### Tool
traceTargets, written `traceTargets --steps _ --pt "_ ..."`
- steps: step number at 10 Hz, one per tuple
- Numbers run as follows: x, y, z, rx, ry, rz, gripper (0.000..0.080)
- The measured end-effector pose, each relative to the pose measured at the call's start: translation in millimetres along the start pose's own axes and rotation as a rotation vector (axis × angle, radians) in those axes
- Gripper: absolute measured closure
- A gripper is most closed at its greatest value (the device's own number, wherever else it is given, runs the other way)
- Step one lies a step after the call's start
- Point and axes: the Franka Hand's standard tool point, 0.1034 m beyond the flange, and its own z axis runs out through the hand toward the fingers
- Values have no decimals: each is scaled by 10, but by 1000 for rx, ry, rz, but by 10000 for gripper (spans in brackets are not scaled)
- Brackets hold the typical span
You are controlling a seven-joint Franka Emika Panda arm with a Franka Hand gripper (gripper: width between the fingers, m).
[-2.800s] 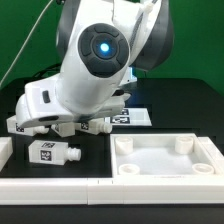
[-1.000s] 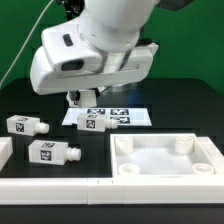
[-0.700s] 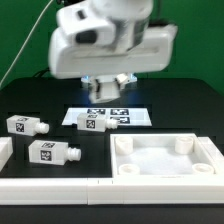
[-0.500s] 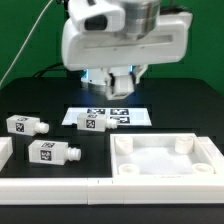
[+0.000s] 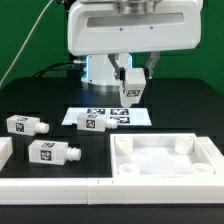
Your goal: Assemble one leg
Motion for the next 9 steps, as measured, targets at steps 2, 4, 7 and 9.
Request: traceTargets --steps 2,4,7,9 --pt "124 -49 -3 -24 188 4 514" --pt "379 -337 -22 -40 360 -11 514" --pt "625 -386 -195 -42 573 39 514" --pt "605 -326 -141 -80 675 20 514"
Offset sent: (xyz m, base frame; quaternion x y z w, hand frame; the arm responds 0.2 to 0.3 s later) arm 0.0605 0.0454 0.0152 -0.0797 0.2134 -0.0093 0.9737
